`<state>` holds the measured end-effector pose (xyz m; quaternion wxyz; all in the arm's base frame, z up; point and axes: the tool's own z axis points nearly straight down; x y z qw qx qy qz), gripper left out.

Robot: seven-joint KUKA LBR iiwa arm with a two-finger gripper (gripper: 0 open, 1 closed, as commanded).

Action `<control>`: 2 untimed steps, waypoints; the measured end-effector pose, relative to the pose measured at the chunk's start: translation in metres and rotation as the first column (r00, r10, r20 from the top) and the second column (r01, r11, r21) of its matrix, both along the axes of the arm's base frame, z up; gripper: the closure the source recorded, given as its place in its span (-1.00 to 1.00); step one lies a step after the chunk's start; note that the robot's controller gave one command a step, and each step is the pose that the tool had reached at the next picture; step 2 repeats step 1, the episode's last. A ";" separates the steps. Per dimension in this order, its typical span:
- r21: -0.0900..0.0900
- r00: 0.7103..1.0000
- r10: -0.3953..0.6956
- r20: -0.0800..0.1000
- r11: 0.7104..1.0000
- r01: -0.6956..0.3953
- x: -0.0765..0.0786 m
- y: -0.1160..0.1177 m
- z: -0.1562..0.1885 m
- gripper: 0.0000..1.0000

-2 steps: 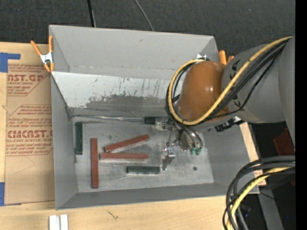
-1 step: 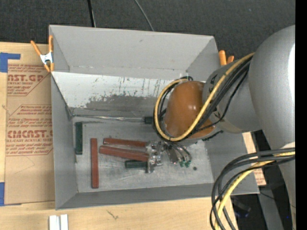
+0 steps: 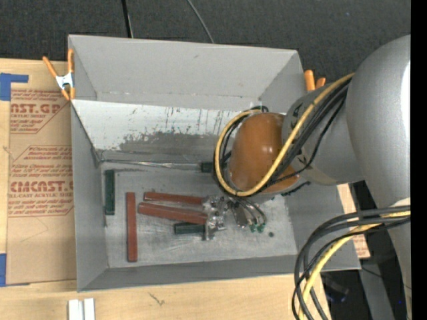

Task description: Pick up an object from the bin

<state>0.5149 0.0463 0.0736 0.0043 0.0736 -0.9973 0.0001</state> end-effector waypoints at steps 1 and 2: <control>0.001 1.000 0.025 0.013 1.000 -0.025 -0.002 -0.007 0.163 1.00; 0.001 1.000 0.025 0.013 1.000 -0.025 -0.002 -0.007 0.163 1.00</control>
Offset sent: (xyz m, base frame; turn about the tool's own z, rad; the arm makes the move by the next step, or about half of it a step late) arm 0.0000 0.0000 0.0000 0.0000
